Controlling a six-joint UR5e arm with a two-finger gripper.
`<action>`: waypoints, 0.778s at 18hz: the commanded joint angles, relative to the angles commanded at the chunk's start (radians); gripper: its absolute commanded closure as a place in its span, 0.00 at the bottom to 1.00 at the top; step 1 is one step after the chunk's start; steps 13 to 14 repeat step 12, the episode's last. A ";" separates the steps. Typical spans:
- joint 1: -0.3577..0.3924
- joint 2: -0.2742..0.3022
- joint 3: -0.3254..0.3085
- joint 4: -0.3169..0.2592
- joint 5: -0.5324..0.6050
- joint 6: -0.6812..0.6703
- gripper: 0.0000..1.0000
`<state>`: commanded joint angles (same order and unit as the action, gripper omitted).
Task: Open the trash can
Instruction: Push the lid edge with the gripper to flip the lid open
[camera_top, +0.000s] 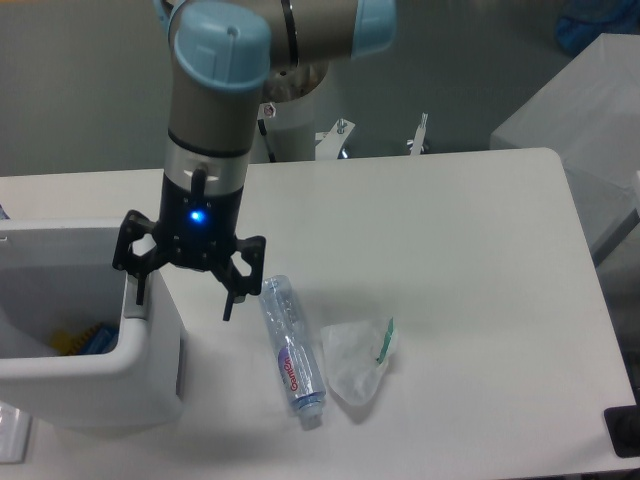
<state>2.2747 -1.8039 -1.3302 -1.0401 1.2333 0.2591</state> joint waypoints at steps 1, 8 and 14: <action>0.012 0.000 0.023 0.000 0.000 0.014 0.00; 0.074 0.009 0.042 -0.066 0.260 0.352 0.00; 0.085 0.003 0.040 -0.090 0.316 0.439 0.00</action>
